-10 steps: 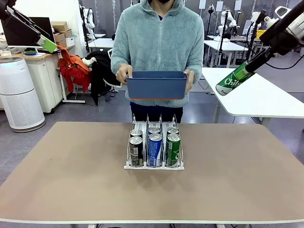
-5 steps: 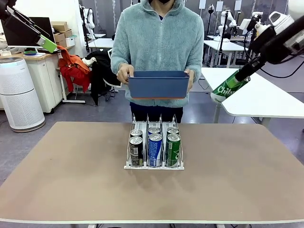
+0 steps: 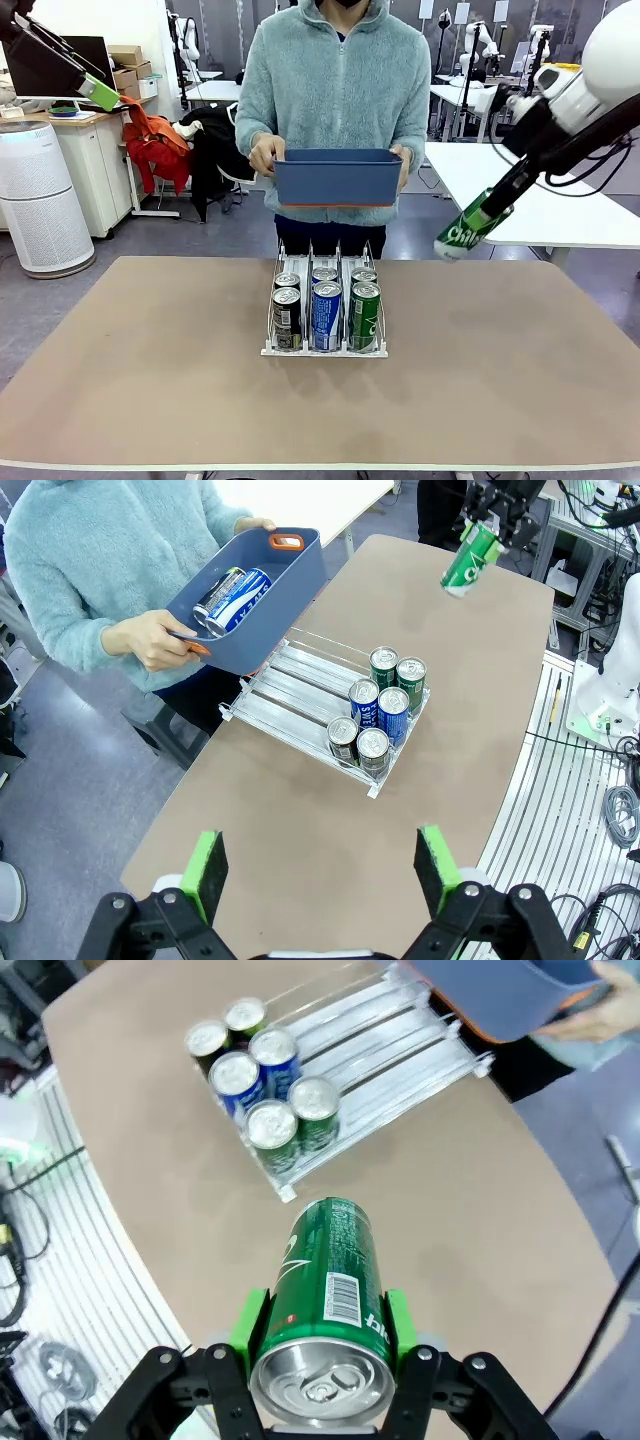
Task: Fill the beverage cans into the dispenser.
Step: Place the picked Sprite in the line of the Automatic Can Dispenser with the same cans.
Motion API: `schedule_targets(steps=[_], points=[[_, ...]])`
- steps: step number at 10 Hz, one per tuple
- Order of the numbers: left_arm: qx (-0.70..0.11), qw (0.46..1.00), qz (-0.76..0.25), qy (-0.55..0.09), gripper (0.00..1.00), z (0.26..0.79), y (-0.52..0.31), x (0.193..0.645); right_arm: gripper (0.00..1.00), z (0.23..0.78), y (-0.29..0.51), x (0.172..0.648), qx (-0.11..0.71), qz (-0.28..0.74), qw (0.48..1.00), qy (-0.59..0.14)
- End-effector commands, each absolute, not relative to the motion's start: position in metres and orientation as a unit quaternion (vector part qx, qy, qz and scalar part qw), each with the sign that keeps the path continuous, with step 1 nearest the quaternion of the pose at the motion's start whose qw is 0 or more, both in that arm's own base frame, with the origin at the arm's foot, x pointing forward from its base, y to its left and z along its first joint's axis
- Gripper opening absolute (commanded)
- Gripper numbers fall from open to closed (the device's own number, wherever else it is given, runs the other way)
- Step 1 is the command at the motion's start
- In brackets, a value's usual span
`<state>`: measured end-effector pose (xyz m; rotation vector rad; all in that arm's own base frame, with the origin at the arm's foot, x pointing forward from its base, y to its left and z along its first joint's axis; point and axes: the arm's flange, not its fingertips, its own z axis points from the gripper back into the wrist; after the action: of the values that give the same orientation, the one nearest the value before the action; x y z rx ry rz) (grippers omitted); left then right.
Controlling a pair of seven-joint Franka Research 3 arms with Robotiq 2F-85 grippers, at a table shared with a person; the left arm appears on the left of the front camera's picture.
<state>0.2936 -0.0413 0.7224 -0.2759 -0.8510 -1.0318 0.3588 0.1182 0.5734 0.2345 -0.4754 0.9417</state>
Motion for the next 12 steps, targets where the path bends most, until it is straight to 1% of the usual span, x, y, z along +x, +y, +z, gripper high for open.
schedule_targets(steps=[1,2,3,6,7,8,10,11,12], points=[[-0.128,0.776,-0.477,-0.392,1.0,0.722,-0.041,0.293,0.58,0.567,0.121,0.358,0.114,0.486,0.842,-0.205],[-0.128,0.776,-0.477,-0.392,1.0,0.722,-0.041,0.293,0.58,0.561,0.123,0.365,0.117,0.489,0.838,-0.21],[-0.128,0.776,-0.477,-0.392,1.0,0.722,-0.041,0.293,0.58,0.564,0.126,0.357,0.116,0.463,0.853,-0.213],[-0.128,0.776,-0.477,-0.392,1.0,0.722,-0.041,0.293,0.58,0.558,0.129,0.358,0.119,0.472,0.849,-0.205],[-0.128,0.776,-0.477,-0.392,1.0,0.722,-0.041,0.293,0.0,0.554,0.131,0.36,0.127,0.495,0.837,-0.194],[-0.128,0.776,-0.477,-0.392,1.0,0.722,-0.041,0.293,0.0,0.548,0.138,0.36,0.128,0.507,0.834,-0.174],[-0.128,0.776,-0.477,-0.392,1.0,0.722,-0.041,0.293,0.0,0.534,0.163,0.354,0.116,0.465,0.859,-0.181],[-0.128,0.776,-0.477,-0.392,1.0,0.722,-0.041,0.293,0.0,0.528,0.174,0.348,0.109,0.478,0.854,-0.175],[-0.128,0.776,-0.477,-0.392,1.0,0.722,-0.041,0.293,0.0,0.518,0.186,0.346,0.11,0.466,0.863,-0.164]])
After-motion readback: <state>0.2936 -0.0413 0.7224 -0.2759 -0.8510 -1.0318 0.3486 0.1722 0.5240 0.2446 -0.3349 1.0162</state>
